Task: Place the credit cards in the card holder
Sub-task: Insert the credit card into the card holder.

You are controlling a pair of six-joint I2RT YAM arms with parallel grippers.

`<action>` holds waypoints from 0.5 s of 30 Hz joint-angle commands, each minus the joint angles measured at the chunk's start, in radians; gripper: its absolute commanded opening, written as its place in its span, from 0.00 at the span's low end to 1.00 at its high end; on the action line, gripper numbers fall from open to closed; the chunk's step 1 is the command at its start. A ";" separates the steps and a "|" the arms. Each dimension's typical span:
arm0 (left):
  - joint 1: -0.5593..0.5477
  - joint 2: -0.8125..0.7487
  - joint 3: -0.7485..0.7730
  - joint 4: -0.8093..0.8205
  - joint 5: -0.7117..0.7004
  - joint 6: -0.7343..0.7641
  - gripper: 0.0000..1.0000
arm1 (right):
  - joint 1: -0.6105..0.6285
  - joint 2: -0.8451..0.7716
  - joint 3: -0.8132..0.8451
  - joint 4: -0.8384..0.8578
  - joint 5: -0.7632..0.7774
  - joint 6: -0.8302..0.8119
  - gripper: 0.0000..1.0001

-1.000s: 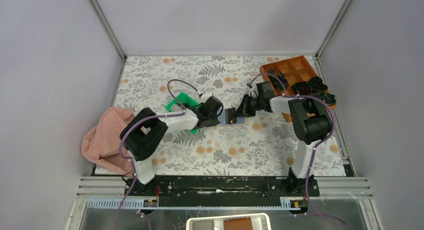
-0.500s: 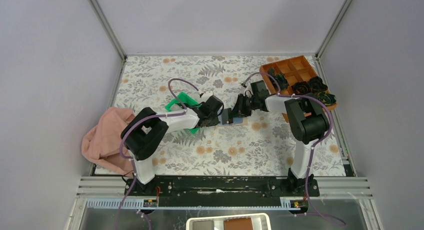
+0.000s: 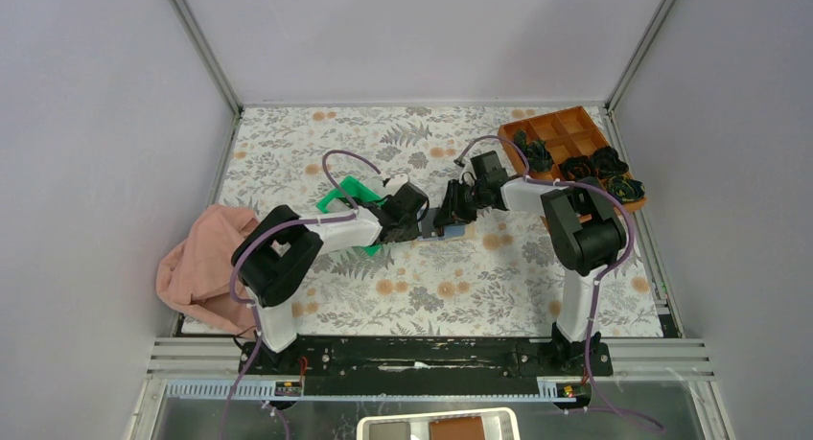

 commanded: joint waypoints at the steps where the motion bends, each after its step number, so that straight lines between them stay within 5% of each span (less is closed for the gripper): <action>1: 0.000 0.086 -0.064 -0.056 0.008 0.000 0.01 | 0.030 -0.015 0.027 -0.104 0.042 -0.042 0.32; 15: 0.002 0.077 -0.073 -0.044 -0.013 0.001 0.01 | 0.030 -0.108 0.023 -0.120 0.146 -0.046 0.39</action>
